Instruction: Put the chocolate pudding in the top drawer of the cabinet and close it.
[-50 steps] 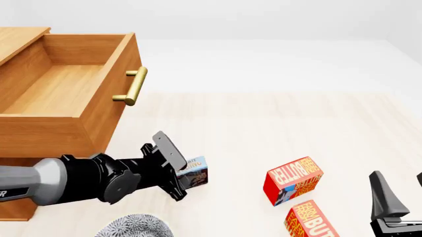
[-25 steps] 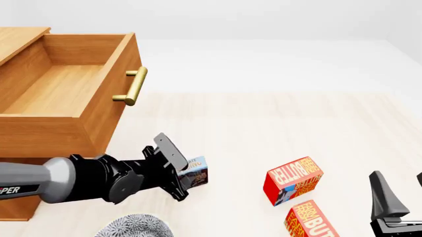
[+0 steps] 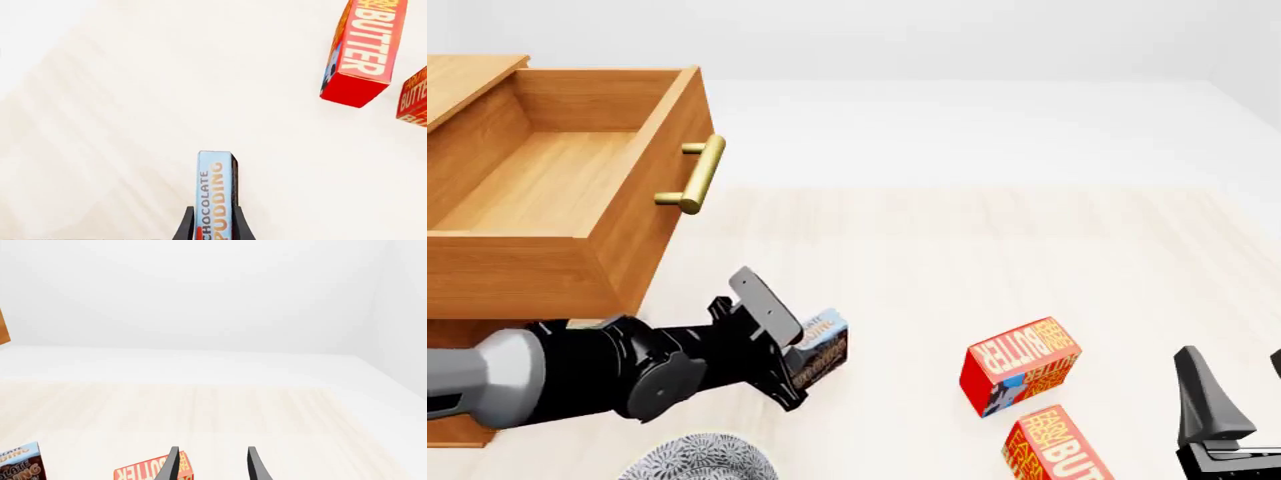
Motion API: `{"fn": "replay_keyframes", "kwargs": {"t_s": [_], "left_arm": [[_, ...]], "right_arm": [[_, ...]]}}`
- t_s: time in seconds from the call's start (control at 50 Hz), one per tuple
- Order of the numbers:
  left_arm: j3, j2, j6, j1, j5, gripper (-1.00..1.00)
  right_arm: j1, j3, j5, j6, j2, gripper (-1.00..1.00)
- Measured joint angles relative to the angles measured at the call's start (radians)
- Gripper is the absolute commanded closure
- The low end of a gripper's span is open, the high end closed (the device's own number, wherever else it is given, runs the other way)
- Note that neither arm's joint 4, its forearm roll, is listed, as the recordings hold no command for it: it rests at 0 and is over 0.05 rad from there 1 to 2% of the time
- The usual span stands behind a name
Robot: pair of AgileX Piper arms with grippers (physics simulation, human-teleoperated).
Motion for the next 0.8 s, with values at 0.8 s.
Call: {"fn": "replay_keyframes", "kwargs": {"t_s": [0.8], "left_arm": [[-0.032,-0.220,-0.040,-0.095,0.126,1.00]], "right_arm": [[0.000,0.000,0.000,0.000,0.000,-1.00]]}}
